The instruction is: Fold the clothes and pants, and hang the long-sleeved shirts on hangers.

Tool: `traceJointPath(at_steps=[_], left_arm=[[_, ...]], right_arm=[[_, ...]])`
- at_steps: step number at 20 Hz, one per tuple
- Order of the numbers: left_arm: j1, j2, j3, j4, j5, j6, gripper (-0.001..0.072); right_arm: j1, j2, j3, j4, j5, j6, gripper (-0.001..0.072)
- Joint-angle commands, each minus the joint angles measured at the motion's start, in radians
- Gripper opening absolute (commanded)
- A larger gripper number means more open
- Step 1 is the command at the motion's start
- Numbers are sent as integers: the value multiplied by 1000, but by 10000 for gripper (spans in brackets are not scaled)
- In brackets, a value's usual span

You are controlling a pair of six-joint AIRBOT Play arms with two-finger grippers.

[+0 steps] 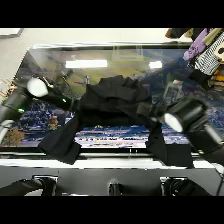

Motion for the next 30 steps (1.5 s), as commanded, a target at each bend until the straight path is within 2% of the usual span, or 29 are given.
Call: traceJointPath(at_steps=[1, 5, 8, 12, 16, 19, 21, 22, 26, 28, 30], left_arm=[[11, 66, 266, 89, -178, -1, 22], [11, 143, 372, 161, -316, -66, 23], [11, 219, 380, 157, -301, -121, 23], [11, 256, 388, 98, -267, -149, 23], [11, 249, 411, 18, -81, -166, 24], [15, 198, 369, 18, -114, -166, 23], [15, 173, 261, 18, -144, -166, 23], [15, 174, 188, 18, -137, -165, 23], [15, 177, -110, -36, 13, -163, 23], [15, 165, -208, -130, 129, -142, 23], [13, 140, -257, -177, 213, -143, 24]], right_arm=[[0, 1, 204, -102, 146, -50, 33], [0, 5, 414, -172, 247, -81, 32], [1, 8, 536, -169, 245, -121, 32], [1, 8, 639, -167, 204, -124, 32], [1, -9, 647, -193, 149, -144, 32], [1, -87, 631, -196, 274, -266, 32], [1, -103, 513, -171, 305, -297, 32], [1, -87, 418, -157, 280, -278, 31], [1, 24, -16, -69, 19, -51, 31], [1, 15, -118, 10, -121, 36, 32], [1, -31, -137, 43, -200, 86, 32]])
